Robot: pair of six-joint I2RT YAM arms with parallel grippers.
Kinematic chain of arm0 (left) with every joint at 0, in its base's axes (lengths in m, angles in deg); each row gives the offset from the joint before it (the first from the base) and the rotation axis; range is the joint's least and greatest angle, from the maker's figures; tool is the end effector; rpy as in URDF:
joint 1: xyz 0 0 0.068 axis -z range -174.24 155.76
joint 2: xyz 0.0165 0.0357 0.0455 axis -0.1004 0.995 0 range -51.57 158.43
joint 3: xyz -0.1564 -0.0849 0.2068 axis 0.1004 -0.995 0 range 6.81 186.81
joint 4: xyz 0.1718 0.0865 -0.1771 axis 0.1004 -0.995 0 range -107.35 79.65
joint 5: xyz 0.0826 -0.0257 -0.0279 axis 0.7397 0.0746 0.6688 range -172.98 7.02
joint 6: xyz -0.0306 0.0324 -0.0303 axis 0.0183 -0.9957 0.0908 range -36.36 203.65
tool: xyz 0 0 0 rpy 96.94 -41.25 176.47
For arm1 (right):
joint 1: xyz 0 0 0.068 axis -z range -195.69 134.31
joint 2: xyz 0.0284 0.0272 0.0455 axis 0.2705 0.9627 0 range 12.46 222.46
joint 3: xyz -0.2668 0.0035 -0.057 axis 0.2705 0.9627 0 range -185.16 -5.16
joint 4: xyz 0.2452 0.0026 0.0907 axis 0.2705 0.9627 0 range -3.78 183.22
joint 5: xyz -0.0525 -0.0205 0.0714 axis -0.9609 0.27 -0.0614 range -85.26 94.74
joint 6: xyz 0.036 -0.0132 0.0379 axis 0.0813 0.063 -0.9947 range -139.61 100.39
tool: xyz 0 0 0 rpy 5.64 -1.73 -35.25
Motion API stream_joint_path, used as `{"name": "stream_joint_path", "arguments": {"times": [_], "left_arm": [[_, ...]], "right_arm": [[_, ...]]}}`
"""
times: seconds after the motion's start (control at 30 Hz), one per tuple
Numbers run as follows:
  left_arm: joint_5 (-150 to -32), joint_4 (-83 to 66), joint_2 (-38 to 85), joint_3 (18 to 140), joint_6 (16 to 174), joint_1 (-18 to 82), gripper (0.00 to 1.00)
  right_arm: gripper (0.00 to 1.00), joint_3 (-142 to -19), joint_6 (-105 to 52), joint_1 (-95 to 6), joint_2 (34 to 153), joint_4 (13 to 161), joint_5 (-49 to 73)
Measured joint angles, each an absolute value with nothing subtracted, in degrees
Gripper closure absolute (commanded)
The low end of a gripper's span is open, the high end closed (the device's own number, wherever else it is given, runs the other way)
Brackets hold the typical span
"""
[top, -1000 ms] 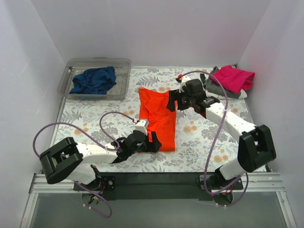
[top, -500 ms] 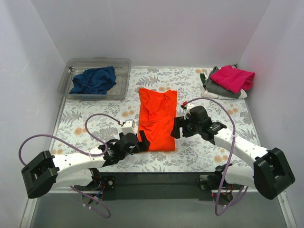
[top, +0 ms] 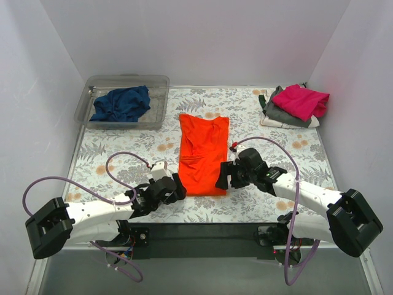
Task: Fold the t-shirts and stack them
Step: Fold the tshirt
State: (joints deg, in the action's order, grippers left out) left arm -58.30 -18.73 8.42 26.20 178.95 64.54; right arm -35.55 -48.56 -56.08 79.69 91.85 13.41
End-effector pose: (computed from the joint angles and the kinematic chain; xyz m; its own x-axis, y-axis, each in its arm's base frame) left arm 0.1075 -0.1486 0.1481 -0.5961 -0.7620 -0.2530 -0.4480 0.5772 -0.6828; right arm 0.1721 0.1533 0.1844 -0.8010 -0.0533 -0.5963 -0.3858 0.8076 0.4461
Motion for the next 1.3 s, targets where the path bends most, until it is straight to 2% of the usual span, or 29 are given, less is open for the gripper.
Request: {"name": "stream_joint_path", "arguments": {"times": [0.3,0.77,0.87,0.93,1.0,1.03,1.07,1.1,1.3], "left_arm": [[-59.5,-16.7,8.4,25.22,179.11,64.54,0.45],[-60.02,-12.68,10.67,24.39,180.15,64.54,0.59],[-60.13,-12.02,11.26,24.39,180.15,64.54,0.6],[-60.26,-11.71,11.46,24.39,180.15,64.54,0.61],[-60.39,-11.61,11.59,24.39,180.15,64.54,0.69],[-60.61,-11.58,11.72,24.37,180.15,64.54,0.76],[-61.07,-11.58,11.96,24.3,180.07,64.54,1.0],[-61.27,-11.34,12.22,24.22,180.2,64.54,1.0],[-63.32,-8.41,14.1,24.0,177.75,64.54,1.0]], "right_arm": [[0.32,-32.71,-51.67,-57.87,79.71,90.36,11.9],[0.57,-31.6,-53.09,-58.63,83.53,85.6,10.98],[0.65,-31.53,-53.46,-59.09,83.99,85.25,11.09],[0.76,-31.4,-53.59,-59.35,84.08,85.18,11.09],[0.88,-30.92,-53.92,-59.42,84.08,85.11,11.05],[0.92,-30.61,-53.94,-59.51,84.08,85.07,10.98],[0.96,-30.44,-54.11,-59.53,84.08,85.09,10.94],[0.99,-30.44,-54.09,-59.55,84.08,85.09,10.89],[0.99,-30.44,-53.9,-59.59,84.06,85.25,10.98]]}}
